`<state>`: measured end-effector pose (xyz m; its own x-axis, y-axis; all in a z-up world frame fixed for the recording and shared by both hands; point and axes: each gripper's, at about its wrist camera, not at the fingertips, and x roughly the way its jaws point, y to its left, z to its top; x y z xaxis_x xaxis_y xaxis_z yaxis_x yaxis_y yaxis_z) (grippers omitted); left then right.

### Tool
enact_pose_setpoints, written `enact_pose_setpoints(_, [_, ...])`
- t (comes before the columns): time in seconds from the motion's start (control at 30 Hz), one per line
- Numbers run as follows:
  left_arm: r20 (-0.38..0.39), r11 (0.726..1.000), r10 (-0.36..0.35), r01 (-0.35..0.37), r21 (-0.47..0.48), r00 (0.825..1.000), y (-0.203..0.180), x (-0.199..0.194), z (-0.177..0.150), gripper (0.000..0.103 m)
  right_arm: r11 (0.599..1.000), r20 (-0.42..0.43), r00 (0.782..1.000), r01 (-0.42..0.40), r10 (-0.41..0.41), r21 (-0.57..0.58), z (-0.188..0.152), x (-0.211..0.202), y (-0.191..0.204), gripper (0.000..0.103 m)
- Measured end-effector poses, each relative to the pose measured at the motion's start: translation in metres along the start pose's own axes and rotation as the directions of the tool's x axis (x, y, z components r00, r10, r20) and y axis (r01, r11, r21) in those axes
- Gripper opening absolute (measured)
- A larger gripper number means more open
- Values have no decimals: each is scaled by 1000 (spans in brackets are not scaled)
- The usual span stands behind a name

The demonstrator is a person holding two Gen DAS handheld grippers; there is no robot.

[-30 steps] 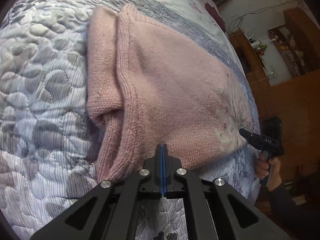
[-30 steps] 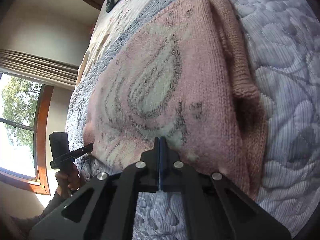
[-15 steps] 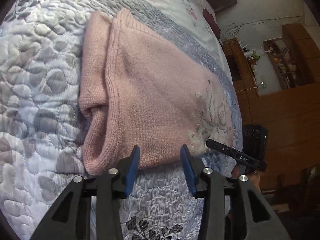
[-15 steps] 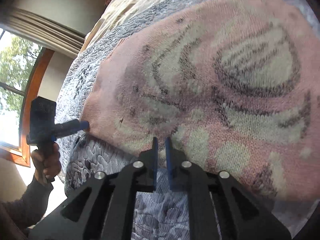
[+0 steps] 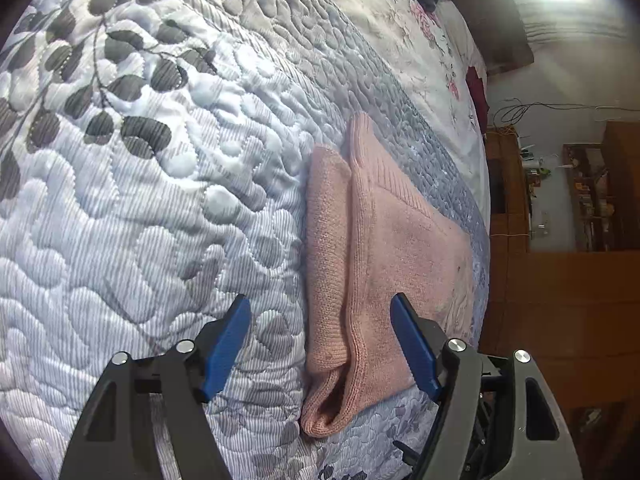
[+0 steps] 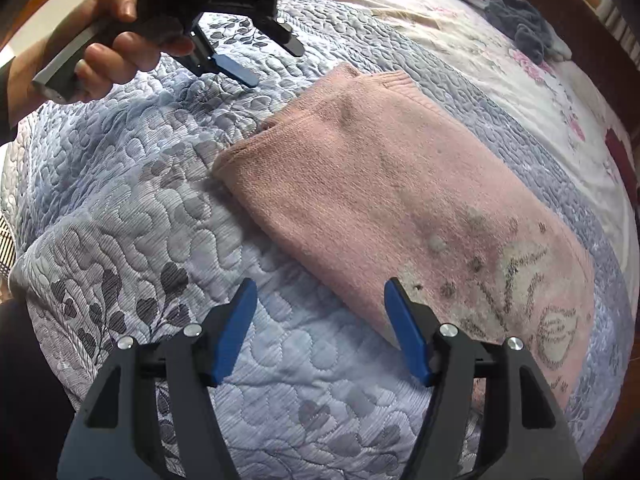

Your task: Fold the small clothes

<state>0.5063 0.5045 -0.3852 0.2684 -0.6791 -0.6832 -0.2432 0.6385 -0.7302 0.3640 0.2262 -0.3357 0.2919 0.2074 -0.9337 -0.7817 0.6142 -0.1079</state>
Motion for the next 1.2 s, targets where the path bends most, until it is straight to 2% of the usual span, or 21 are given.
enact_pose_setpoints(0.13, [-29,1000,-14,14,10,999,1,24,17,74,999,7,1000,22,-22,-50,15,18,12,66])
enact_pose_setpoints(0.33, [-52,996,-71,74,53,996,-9,40,36,74,996,20,998,54,-53,-75,26,41,18,66])
enact_pose_setpoints(0.57, [-111,990,-57,70,119,992,-33,70,54,74,989,28,994,105,-103,-104,31,57,24,66])
enact_pose_setpoints(0.7, [-146,989,-49,69,133,988,-42,84,59,74,974,55,983,182,-176,-138,35,63,34,65])
enact_pose_setpoints(0.97, [-164,992,-33,53,118,986,-51,98,70,73,924,134,940,335,-314,-184,39,71,53,64])
enact_pose_setpoints(1.0, [-165,992,-31,50,112,986,-49,97,71,71,915,146,932,355,-330,-193,39,72,57,64])
enact_pose_setpoints(1.07, [-164,995,-2,19,102,987,-44,96,70,58,896,173,915,395,-364,-204,39,73,62,63])
enact_pose_setpoints(1.1, [-163,996,11,4,89,987,-41,95,71,48,888,187,907,411,-377,-207,39,74,65,61])
enact_pose_setpoints(1.2, [-160,998,6,4,62,987,-33,92,72,37,869,217,886,452,-410,-203,42,77,72,55])
